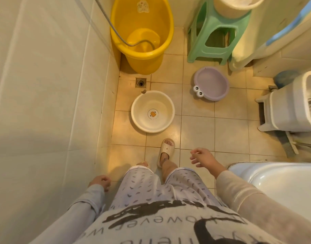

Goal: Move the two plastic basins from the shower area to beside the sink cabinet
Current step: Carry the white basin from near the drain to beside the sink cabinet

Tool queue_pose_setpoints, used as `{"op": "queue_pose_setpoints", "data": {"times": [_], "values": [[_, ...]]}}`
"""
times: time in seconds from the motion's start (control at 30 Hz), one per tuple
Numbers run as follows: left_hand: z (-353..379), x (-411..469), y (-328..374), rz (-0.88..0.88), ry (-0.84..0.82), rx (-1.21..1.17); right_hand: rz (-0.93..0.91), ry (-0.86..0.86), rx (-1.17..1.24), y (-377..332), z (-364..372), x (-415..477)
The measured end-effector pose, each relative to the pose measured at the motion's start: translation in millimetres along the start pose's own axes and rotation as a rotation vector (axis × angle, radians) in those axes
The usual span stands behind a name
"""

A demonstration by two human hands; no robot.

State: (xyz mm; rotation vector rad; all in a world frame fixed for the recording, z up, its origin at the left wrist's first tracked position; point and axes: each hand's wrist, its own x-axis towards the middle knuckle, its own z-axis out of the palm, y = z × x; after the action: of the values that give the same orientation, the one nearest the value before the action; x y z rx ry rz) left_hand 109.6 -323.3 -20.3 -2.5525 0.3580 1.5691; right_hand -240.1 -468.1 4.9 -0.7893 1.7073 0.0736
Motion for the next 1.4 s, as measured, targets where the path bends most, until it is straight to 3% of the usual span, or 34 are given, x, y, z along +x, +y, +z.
{"op": "queue_pose_setpoints", "data": {"times": [0.37,0.77,1.0,1.23,1.4], "values": [[8.4,19.3,116.2,0.12,-0.07,-0.043,0.061,-0.016,-0.165,-26.8,-29.8,42.4],[13.2,95.9,194.4,0.198,-0.117,0.064,0.139,-0.035,-0.044,-47.2,-7.2,124.6],[26.5,218.1,238.0,0.241,-0.076,0.121,0.14,-0.011,0.06,-68.6,4.8,250.5],[70.2,349.7,271.5,0.202,0.0,0.18,0.098,-0.048,-0.167,-64.6,37.9,413.2],[110.9,436.1,288.1,0.104,0.125,0.1,0.046,0.076,-0.265,-64.1,63.8,524.9]]}}
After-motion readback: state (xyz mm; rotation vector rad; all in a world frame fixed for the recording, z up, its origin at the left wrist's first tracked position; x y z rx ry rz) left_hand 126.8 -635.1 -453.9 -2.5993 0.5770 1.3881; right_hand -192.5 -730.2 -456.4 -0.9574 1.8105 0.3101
